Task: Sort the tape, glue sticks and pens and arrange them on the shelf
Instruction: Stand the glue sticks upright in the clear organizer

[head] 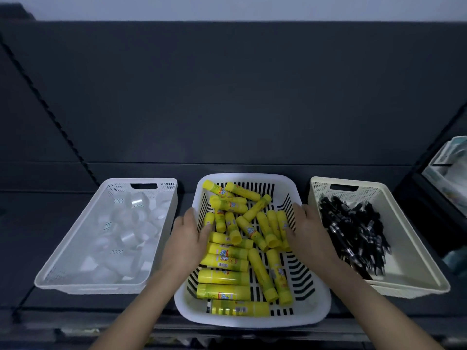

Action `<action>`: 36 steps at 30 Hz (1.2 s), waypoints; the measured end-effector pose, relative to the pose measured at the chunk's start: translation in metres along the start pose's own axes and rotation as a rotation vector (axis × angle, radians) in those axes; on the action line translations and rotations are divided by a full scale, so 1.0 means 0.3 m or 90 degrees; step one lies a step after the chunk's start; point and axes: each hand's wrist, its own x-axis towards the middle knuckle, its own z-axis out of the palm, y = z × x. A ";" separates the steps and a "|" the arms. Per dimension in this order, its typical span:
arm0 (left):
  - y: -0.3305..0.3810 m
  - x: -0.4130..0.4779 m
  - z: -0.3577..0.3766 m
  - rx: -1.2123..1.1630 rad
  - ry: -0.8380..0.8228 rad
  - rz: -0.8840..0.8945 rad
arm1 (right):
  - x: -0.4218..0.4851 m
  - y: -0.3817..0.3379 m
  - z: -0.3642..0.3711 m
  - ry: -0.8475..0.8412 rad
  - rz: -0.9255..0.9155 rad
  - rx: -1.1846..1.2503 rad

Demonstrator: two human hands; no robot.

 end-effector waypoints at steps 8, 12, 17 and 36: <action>-0.026 0.032 0.004 -0.107 0.031 -0.009 | -0.003 -0.027 -0.010 -0.012 0.149 -0.060; -0.047 0.047 0.008 -0.103 0.025 -0.020 | 0.020 -0.012 -0.015 -0.009 0.179 -0.010; -0.039 0.028 -0.016 -0.115 0.029 -0.039 | 0.029 0.006 -0.053 0.042 0.129 0.076; 0.000 -0.421 -0.392 -0.114 0.332 -0.227 | -0.040 -0.296 -0.252 0.038 -0.180 0.343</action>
